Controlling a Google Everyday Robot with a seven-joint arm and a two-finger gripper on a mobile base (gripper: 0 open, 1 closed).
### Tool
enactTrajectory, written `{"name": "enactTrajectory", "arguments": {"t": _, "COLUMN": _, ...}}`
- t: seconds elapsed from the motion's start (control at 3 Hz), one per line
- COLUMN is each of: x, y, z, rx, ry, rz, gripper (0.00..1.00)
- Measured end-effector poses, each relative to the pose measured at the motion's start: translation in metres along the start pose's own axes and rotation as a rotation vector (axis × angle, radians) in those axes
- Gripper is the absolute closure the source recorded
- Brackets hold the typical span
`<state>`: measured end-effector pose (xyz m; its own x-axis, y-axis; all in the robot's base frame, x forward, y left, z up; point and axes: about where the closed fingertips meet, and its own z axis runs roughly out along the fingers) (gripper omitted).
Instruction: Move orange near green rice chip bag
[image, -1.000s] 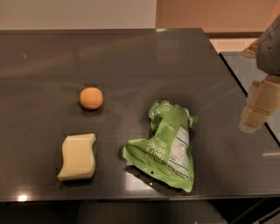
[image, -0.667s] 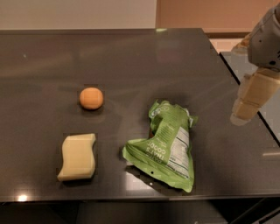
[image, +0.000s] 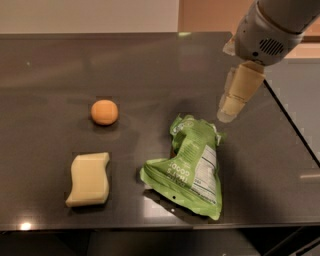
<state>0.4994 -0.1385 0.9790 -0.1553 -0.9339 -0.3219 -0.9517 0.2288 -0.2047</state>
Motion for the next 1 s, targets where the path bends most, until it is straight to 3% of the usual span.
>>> {"name": "enactTrajectory", "arguments": {"t": 0.67, "x": -0.085, "y": -0.01, "z": 0.048, "rx": -0.057, "ry": -0.112, "rz": -0.018, "gripper": 0.0}}
{"name": "enactTrajectory", "arguments": {"t": 1.0, "x": -0.123, "y": -0.009, "z": 0.072, "rx": -0.076, "ry": -0.137, "rz": -0.029, "gripper": 0.0}}
